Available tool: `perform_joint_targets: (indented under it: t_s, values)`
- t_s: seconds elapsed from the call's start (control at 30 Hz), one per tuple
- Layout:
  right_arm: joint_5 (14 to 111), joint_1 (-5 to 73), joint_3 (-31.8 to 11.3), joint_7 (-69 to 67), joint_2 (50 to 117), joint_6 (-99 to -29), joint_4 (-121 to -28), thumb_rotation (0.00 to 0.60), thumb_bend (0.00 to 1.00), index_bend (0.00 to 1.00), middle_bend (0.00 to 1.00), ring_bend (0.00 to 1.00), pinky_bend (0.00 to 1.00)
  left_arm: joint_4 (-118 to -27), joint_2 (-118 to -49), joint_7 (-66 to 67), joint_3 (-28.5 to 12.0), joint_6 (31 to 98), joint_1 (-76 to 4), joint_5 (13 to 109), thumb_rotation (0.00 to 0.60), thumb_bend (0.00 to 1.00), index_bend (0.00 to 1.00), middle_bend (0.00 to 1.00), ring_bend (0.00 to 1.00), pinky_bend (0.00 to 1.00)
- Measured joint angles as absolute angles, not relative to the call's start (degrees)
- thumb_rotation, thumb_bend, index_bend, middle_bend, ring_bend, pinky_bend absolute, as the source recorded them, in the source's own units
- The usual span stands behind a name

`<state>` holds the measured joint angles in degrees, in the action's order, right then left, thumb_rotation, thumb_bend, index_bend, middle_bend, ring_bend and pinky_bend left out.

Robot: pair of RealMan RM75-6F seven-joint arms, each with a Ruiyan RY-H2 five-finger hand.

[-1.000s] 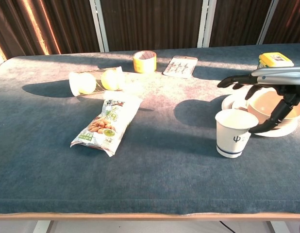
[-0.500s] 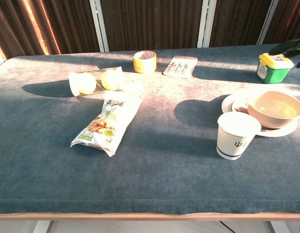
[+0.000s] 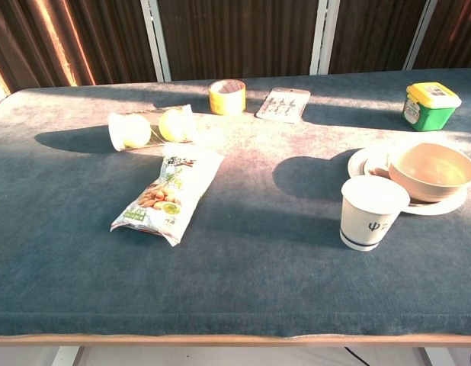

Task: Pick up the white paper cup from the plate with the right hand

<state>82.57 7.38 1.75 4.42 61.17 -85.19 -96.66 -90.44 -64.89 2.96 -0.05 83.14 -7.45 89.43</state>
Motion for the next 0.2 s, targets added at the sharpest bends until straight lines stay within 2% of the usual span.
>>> perform_joint_targets:
  t_s: [0.07,0.2]
  values:
    - [82.4,6.8,1.5,4.8,61.3,-85.4,-96.6,0.600,0.10,0.00,0.00,0.00,0.11,-90.5,-64.7,2.5,0.1,82.3,-7.8,89.5,0.600,0.32,0.05,0.15,0.12,0.26]
    - [83.6,6.2,1.6,5.1,61.5,-85.5,-96.6,0.600,0.10,0.00,0.00,0.00,0.11,-90.8,-64.5,2.0,0.1,81.4,-8.1,88.9,0.600,0.32,0.02,0.12,0.10,0.26]
